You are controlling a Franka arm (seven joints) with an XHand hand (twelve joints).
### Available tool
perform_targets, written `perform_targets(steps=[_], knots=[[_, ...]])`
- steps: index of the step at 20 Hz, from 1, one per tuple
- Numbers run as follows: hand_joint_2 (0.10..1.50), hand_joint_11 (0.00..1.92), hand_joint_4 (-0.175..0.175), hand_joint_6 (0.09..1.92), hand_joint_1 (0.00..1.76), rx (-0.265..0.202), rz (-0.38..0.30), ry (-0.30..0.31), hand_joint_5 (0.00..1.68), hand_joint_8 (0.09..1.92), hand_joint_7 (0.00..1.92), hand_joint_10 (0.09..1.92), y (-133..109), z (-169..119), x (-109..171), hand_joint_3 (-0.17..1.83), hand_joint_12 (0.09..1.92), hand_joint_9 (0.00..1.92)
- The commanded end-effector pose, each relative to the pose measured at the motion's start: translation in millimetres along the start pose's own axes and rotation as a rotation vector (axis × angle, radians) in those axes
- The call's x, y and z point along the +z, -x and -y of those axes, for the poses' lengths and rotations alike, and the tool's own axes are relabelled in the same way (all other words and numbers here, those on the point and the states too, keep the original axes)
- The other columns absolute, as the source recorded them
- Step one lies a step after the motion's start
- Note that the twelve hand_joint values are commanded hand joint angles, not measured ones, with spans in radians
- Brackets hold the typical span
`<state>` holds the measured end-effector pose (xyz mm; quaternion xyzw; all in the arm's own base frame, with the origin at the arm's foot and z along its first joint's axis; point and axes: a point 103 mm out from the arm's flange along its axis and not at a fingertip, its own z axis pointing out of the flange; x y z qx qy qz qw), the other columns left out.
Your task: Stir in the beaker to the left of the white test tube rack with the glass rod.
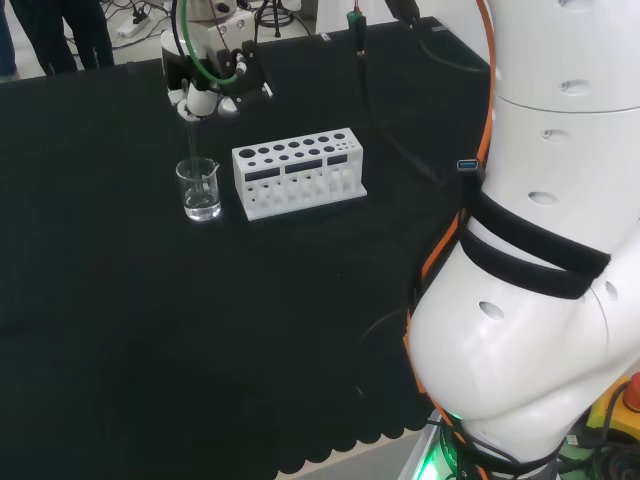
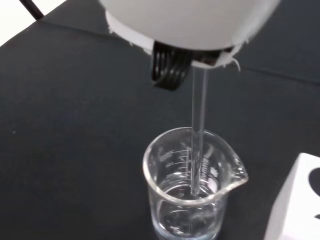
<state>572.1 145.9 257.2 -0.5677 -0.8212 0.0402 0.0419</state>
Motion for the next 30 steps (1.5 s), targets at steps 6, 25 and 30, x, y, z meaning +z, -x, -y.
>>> perform_targets(steps=[6, 25, 30], knots=[[0.48, 1.72, -0.175, 0.47, 1.34, 0.025, 0.011, 0.005, 1.34, 0.83, 1.39, 0.7, 8, 29, -5, 0.95, 0.72, 1.76], [0.47, 1.72, -0.175, 0.47, 1.34, -0.014, 0.022, 0.013, 1.34, 0.83, 1.4, 0.7, -15, -12, -6, 0.95, 0.72, 1.76], [0.48, 1.72, -0.175, 0.47, 1.34, 0.02, 0.029, 0.009, 1.34, 0.83, 1.4, 0.7, 9, -4, -12, 0.94, 0.72, 1.76]])
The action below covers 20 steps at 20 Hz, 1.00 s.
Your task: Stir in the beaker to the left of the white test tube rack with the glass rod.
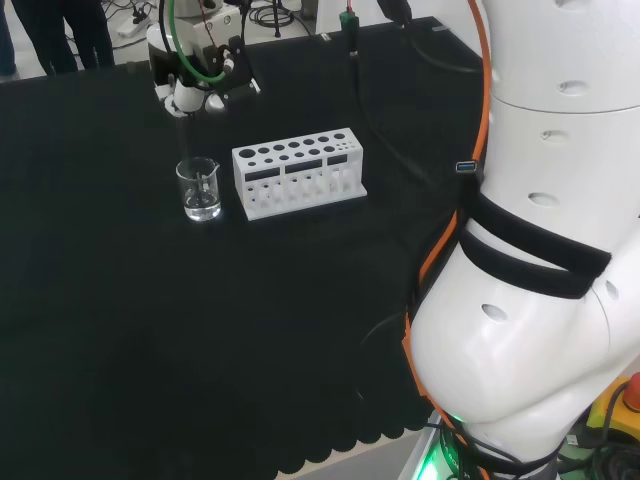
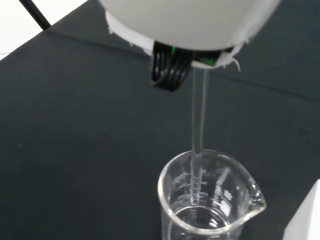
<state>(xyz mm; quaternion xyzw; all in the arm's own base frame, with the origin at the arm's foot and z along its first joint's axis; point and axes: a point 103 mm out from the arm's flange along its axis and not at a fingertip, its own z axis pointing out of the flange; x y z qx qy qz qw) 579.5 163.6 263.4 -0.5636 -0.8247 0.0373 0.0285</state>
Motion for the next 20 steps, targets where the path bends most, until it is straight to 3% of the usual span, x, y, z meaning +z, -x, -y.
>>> perform_targets(steps=[1, 8, 20], knots=[[0.48, 1.72, -0.175, 0.47, 1.34, 0.037, 0.01, -0.011, 1.34, 0.83, 1.4, 0.7, 27, 12, -5, 0.94, 0.72, 1.76], [0.48, 1.72, -0.175, 0.47, 1.34, 0.075, 0.012, -0.016, 1.34, 0.83, 1.39, 0.7, 42, 42, -10, 0.94, 0.72, 1.76], [0.48, 1.72, -0.175, 0.47, 1.34, 0.025, -0.01, -0.01, 1.34, 0.83, 1.39, 0.7, 2, 40, -8, 0.94, 0.73, 1.76]])
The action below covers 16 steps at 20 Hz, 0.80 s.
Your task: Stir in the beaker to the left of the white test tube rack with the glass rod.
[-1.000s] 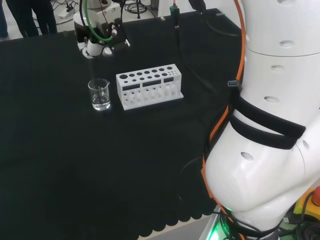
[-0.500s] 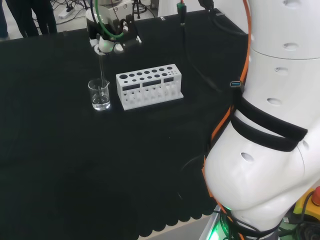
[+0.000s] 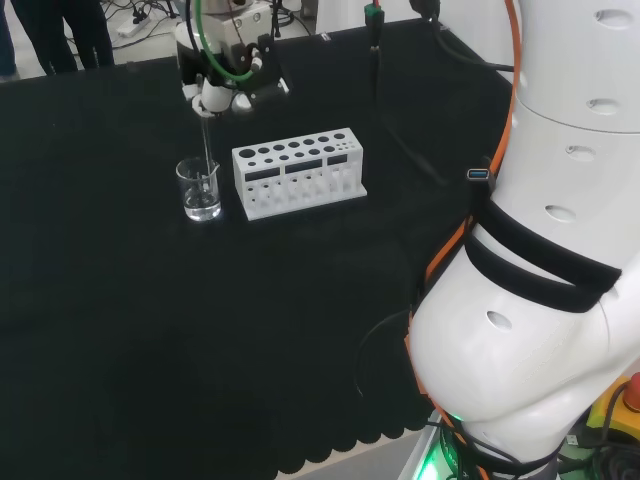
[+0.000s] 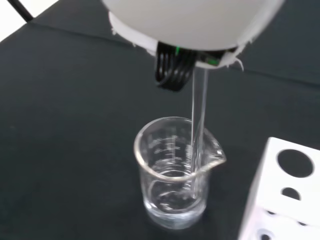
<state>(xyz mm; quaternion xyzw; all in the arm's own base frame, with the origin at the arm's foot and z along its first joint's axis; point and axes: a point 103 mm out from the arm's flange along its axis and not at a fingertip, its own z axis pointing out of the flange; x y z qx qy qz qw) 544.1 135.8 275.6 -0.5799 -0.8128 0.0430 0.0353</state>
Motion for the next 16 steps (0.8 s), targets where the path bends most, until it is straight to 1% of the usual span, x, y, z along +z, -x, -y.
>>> perform_targets(steps=[1, 6, 7, 8, 9, 12, 16], knots=[[0.48, 1.72, -0.175, 0.47, 1.34, -0.016, -0.004, 0.01, 1.34, 0.83, 1.39, 0.7, -13, -4, 0, 0.94, 0.73, 1.76], [0.48, 1.72, -0.175, 0.47, 1.34, -0.045, -0.014, 0.025, 1.34, 0.83, 1.39, 0.7, -21, 0, -3, 0.94, 0.73, 1.76], [0.48, 1.72, -0.175, 0.47, 1.34, -0.042, -0.019, 0.029, 1.34, 0.83, 1.4, 0.7, -24, 0, -3, 0.94, 0.73, 1.76], [0.48, 1.72, -0.175, 0.47, 1.34, -0.052, -0.008, 0.023, 1.34, 0.83, 1.4, 0.7, -31, 1, -7, 0.94, 0.73, 1.76], [0.48, 1.72, -0.175, 0.47, 1.34, -0.065, -0.012, 0.033, 1.34, 0.83, 1.4, 0.7, -32, 3, -7, 0.94, 0.73, 1.76], [0.48, 1.72, -0.175, 0.47, 1.34, -0.069, -0.012, 0.038, 1.34, 0.83, 1.4, 0.7, -26, 7, -3, 0.94, 0.73, 1.76], [0.48, 1.72, -0.175, 0.47, 1.34, -0.066, 0.023, 0.02, 1.34, 0.83, 1.4, 0.7, -27, 8, -7, 0.94, 0.73, 1.76]])
